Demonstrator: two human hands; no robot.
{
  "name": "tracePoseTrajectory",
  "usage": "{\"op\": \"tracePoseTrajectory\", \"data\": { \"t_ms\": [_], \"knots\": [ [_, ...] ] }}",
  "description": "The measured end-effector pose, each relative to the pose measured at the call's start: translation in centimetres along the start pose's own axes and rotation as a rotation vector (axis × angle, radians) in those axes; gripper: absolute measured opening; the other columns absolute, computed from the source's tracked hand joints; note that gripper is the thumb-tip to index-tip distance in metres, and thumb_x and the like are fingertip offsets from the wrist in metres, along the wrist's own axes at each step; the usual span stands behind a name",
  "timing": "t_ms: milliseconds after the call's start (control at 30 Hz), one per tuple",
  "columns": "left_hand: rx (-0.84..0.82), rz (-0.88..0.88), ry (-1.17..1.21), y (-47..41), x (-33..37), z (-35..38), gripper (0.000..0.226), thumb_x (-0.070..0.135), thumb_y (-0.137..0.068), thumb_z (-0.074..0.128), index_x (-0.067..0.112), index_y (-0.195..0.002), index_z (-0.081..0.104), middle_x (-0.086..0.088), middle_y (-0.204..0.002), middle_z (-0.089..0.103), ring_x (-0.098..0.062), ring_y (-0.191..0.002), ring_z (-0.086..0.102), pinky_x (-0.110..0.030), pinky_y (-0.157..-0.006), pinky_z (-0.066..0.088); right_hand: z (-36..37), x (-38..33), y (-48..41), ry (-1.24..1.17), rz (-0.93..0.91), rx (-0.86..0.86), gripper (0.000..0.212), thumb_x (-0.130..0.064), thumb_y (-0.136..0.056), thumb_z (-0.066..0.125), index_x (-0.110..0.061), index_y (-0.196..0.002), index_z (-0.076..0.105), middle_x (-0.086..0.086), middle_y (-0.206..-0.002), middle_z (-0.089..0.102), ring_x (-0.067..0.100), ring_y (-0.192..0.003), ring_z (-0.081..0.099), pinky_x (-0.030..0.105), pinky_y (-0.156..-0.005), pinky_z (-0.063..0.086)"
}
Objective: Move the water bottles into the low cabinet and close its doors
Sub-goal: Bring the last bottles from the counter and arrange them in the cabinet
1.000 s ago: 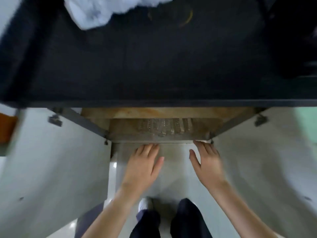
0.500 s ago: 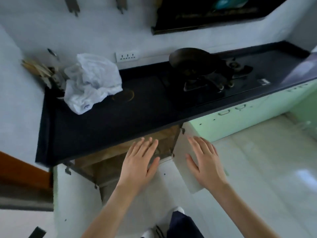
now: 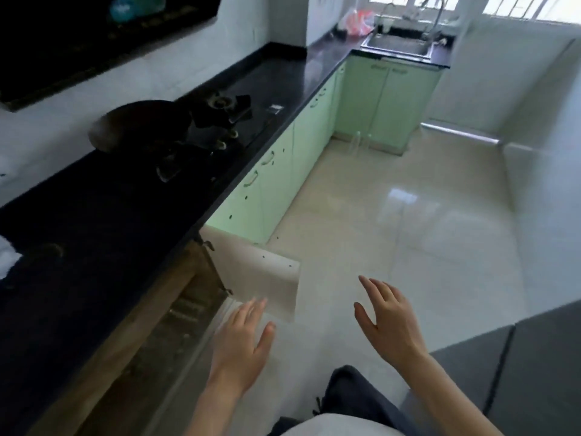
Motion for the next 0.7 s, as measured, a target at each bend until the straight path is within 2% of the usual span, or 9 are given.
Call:
{"op": "tracePoseTrajectory", "data": {
  "t_ms": [67,267,500,700],
  "knots": [
    [0.008,0.086,-0.023,-3.1,2.8,0.0,0.072,0.062,-0.091,0.017,0.024,-0.148,0.041,0.002,-0.153,0.042,-0.016,-0.142,0.035,-0.037,-0.118,0.029,-1.5,2.5,-0.6,-0.014,0.061,0.050,0.060,-0.047,-0.093,0.040,-0.010,-0.138,0.054,0.006,-0.129,0.063,0.029,-0.119,0.057,0.045,-0.096,0.050],
    [0.049,0.288,-0.094,-12.4,12.5,0.4,0.061,0.050,-0.095,0.031,0.013,-0.136,0.056,-0.004,-0.137,0.058,-0.023,-0.127,0.052,-0.040,-0.106,0.042,-4.6,11.0,-4.6,-0.080,0.161,0.176,0.058,-0.044,-0.090,0.046,-0.007,-0.133,0.059,0.007,-0.124,0.066,0.028,-0.117,0.058,0.047,-0.097,0.049],
    [0.012,0.275,-0.128,-21.8,20.7,7.7,0.058,0.049,-0.095,0.034,0.012,-0.129,0.062,-0.006,-0.124,0.066,-0.027,-0.113,0.062,-0.041,-0.094,0.051,-5.5,22.8,-11.2,-0.090,0.221,0.125,0.060,-0.047,-0.090,0.043,-0.009,-0.134,0.058,0.006,-0.127,0.065,0.027,-0.118,0.058,0.045,-0.099,0.049],
    [0.013,0.334,-0.113,-29.5,29.6,10.5,0.059,0.049,-0.096,0.031,0.012,-0.132,0.058,-0.004,-0.129,0.064,-0.023,-0.118,0.058,-0.038,-0.098,0.047,-8.2,31.7,-18.6,-0.084,0.251,0.111,0.061,-0.047,-0.089,0.042,-0.008,-0.133,0.059,0.009,-0.124,0.066,0.030,-0.115,0.059,0.045,-0.097,0.049]
  ]
}}
Point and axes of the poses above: each hand's wrist, its own y-axis away from the middle knuckle, its own z-axis out of the palm, x = y × z, the point moved 10 cm from there along -y, towards the middle knuckle
